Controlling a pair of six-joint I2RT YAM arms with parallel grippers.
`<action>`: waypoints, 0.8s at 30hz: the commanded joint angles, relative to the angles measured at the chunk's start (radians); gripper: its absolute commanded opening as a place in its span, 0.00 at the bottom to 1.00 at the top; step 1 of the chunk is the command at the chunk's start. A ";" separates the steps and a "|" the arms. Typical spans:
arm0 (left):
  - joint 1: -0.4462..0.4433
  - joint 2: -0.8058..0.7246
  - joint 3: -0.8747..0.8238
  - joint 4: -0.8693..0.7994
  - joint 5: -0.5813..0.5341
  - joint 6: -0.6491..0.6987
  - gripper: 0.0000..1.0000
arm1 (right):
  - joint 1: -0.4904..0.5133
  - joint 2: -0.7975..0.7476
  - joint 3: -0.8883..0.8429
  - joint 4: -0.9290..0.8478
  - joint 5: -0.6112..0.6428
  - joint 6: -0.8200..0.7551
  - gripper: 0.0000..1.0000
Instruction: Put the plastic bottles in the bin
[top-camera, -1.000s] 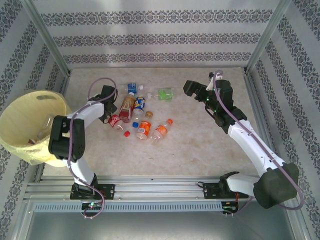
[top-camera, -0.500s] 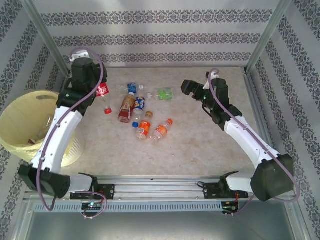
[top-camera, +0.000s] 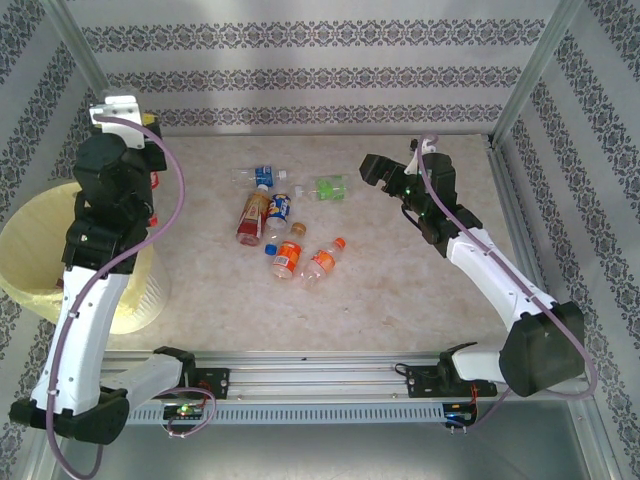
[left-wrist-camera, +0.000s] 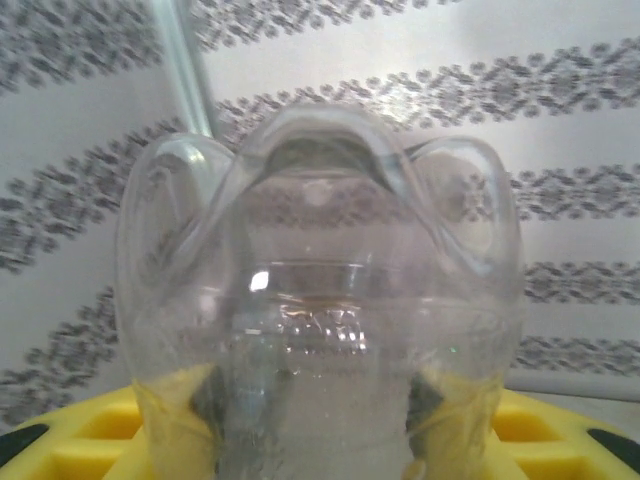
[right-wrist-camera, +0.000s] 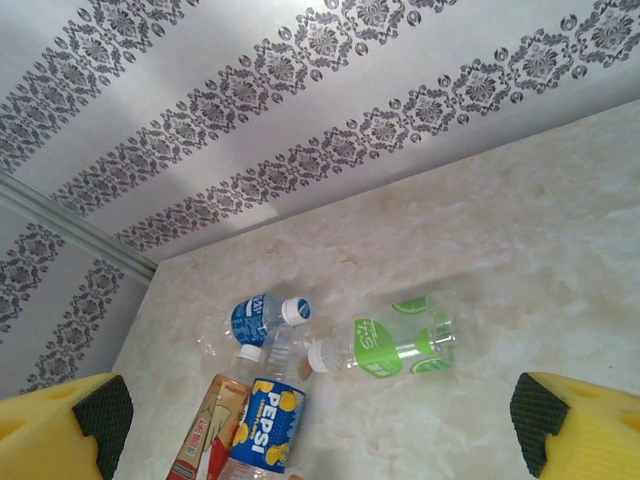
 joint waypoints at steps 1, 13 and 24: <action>0.049 -0.012 -0.006 0.079 -0.066 0.127 0.51 | 0.000 0.010 0.033 0.039 -0.024 0.020 0.98; 0.454 -0.189 -0.368 0.383 -0.101 0.086 0.47 | 0.001 0.031 0.050 0.039 -0.038 0.019 0.98; 0.710 -0.204 -0.478 0.302 -0.261 -0.214 0.47 | 0.001 0.055 0.079 0.033 -0.056 0.020 0.98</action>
